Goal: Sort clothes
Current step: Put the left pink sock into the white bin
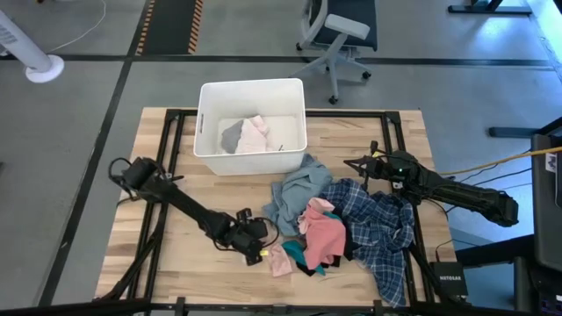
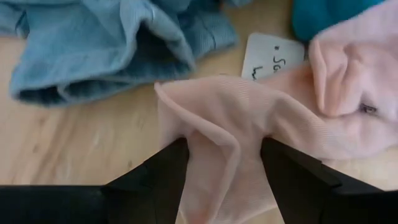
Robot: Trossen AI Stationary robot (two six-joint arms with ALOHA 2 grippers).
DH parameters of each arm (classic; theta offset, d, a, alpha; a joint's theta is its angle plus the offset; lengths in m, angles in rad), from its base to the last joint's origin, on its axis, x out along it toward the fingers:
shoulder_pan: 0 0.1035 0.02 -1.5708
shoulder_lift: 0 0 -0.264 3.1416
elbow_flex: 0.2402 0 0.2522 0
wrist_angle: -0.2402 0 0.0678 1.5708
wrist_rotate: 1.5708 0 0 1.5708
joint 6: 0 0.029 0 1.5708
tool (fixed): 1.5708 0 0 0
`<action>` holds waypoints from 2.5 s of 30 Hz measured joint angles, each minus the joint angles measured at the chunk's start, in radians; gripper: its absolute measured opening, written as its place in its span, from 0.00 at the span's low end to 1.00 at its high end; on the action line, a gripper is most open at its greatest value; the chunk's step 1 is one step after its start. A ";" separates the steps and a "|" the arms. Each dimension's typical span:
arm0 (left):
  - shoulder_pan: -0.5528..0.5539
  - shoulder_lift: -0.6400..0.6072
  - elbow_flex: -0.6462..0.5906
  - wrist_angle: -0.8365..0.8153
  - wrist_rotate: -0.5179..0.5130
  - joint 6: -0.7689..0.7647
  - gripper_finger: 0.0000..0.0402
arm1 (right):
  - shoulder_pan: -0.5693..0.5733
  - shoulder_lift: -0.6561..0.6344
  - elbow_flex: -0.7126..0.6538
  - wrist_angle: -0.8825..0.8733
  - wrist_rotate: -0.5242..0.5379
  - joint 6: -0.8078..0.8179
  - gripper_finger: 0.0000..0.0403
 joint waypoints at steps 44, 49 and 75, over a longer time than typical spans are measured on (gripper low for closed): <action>0.139 -0.566 -0.004 0.031 -0.273 0.520 0.01 | 0.000 0.000 0.000 -0.002 0.015 0.001 0.05; 0.218 -0.624 -0.003 0.153 -0.322 0.667 0.01 | 0.000 0.000 0.000 -0.002 0.019 0.000 0.05; 0.663 -0.799 -0.002 0.606 -0.331 1.122 0.01 | 0.000 0.000 0.000 -0.003 0.024 -0.001 0.05</action>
